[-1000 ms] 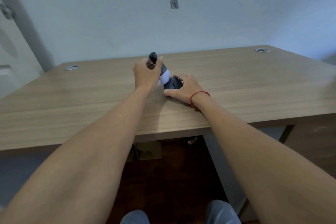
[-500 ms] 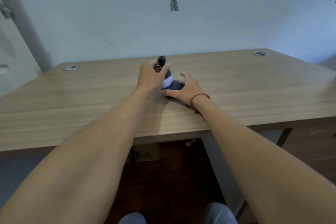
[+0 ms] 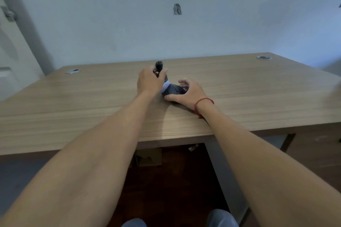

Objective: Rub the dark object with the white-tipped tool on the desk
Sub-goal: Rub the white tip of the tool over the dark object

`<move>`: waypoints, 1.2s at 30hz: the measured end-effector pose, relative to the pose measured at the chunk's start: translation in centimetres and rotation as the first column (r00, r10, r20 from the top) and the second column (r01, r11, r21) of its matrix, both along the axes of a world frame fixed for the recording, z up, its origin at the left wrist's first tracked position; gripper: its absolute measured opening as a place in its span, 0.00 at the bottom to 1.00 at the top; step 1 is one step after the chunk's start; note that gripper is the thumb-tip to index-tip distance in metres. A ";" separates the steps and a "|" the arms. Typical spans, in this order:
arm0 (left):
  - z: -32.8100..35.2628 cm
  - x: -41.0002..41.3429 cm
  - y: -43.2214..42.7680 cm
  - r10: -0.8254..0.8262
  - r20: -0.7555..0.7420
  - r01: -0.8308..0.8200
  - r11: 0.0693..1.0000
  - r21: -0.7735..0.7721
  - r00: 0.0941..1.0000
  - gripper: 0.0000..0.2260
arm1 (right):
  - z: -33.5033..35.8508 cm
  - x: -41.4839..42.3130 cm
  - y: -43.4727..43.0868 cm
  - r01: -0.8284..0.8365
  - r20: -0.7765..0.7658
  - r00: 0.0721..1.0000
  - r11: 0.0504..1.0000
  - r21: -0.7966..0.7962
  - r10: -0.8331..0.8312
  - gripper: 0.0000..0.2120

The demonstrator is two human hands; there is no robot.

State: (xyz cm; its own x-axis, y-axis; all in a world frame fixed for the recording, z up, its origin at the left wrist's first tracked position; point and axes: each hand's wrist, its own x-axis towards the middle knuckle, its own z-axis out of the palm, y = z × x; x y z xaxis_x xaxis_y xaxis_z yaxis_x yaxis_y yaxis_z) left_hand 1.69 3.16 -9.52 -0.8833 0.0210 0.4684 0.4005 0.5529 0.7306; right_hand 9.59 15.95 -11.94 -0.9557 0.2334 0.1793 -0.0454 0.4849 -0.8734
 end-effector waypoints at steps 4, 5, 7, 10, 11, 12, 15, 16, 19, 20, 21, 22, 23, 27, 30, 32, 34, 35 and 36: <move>1.4 -0.2 -0.2 0.010 -0.071 -0.011 1.000 -0.021 0.997 0.18 | 0.4 0.0 0.0 0.008 -0.015 1.000 1.000 0.002 -0.008 0.39; 2.0 0.1 0.1 -0.035 -0.094 0.038 0.999 0.028 0.995 0.19 | 0.4 -0.1 0.1 0.007 -0.018 1.000 1.000 -0.006 -0.007 0.39; 2.6 0.6 0.7 -0.127 -0.100 0.136 0.987 0.085 0.987 0.18 | 0.4 0.0 0.1 -0.002 -0.022 1.000 1.000 -0.025 0.001 0.39; 1.7 0.1 1.0 -0.080 -0.019 0.077 0.986 -0.145 0.997 0.11 | 0.1 0.1 -0.1 -0.023 -0.003 1.000 1.000 -0.021 0.023 0.38; 1.6 0.1 0.9 0.003 -0.013 -0.006 0.968 -0.250 1.000 0.12 | 0.0 0.1 -0.2 -0.028 0.007 1.000 0.999 -0.018 0.028 0.37; 1.7 0.1 0.9 0.072 -0.034 -0.079 0.935 -0.346 0.997 0.13 | 0.0 0.0 -0.3 -0.028 0.009 1.000 0.999 -0.018 0.028 0.35; 3.0 0.5 1.5 0.119 -0.100 -0.152 0.876 -0.458 0.988 0.15 | 0.2 -0.2 -0.1 -0.024 -0.015 1.000 1.000 0.017 0.024 0.32; 3.2 0.4 1.6 0.107 -0.096 -0.139 0.889 -0.436 0.990 0.14 | 0.2 -0.3 -0.1 -0.020 -0.017 1.000 0.999 0.041 0.020 0.31; 2.4 0.2 1.2 -0.019 -0.006 0.017 0.981 -0.191 1.000 0.11 | -0.1 -0.4 0.0 0.024 -0.025 0.999 0.999 0.046 -0.023 0.29; 1.9 0.1 0.8 -0.016 0.018 0.018 0.988 -0.155 1.000 0.11 | -0.1 -0.4 0.0 0.026 -0.025 0.999 0.999 0.044 -0.025 0.29; 1.6 0.1 0.1 0.019 0.034 -0.012 0.983 -0.185 0.999 0.11 | -0.2 -0.4 0.0 0.021 -0.023 1.000 0.999 0.049 -0.020 0.28; 1.1 0.0 -0.5 0.067 0.044 -0.054 0.969 -0.241 0.997 0.12 | -0.2 -0.5 0.0 0.014 -0.019 1.000 0.998 0.059 -0.013 0.27; 0.6 -0.2 -1.1 0.105 0.047 -0.087 0.954 -0.288 0.993 0.12 | -0.3 -0.5 0.1 0.011 -0.018 1.000 0.997 0.073 -0.010 0.26; 0.4 -0.4 -1.7 0.090 -0.002 -0.089 0.976 -0.201 0.996 0.14 | -0.1 -1.0 0.4 0.070 -0.018 0.998 0.988 0.136 -0.068 0.25; 0.7 -0.3 -1.2 0.097 -0.004 -0.097 0.993 -0.066 0.995 0.15 | 0.3 -0.8 0.5 0.206 -0.005 0.978 0.969 0.137 -0.207 0.22; 0.5 -0.4 -0.9 0.080 0.008 -0.080 0.996 -0.039 0.997 0.14 | 0.5 -0.4 0.4 0.261 0.021 0.964 0.957 0.124 -0.266 0.20; 0.2 -0.5 -0.8 0.025 0.025 -0.024 0.999 -0.023 0.999 0.14 | 0.7 0.1 0.1 0.220 0.048 0.972 0.959 0.178 -0.231 0.25; 0.0 -0.4 -0.8 -0.002 0.038 0.003 1.000 -0.014 0.999 0.17 | 0.8 0.3 -0.1 0.177 0.064 0.979 0.958 0.226 -0.196 0.30; -0.1 -0.3 -0.9 -0.023 0.045 0.023 1.000 -0.004 0.999 0.18 | 0.8 0.5 -0.3 0.136 0.086 0.983 0.954 0.267 -0.164 0.35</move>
State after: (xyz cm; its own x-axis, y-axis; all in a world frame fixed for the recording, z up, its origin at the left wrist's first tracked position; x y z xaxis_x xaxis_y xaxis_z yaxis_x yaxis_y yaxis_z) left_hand 1.37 2.27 -9.61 -0.9027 0.0437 0.4280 0.3800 0.5474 0.7456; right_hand 10.13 15.66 -11.12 -0.9298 0.3350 0.1523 0.1314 0.6889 -0.7129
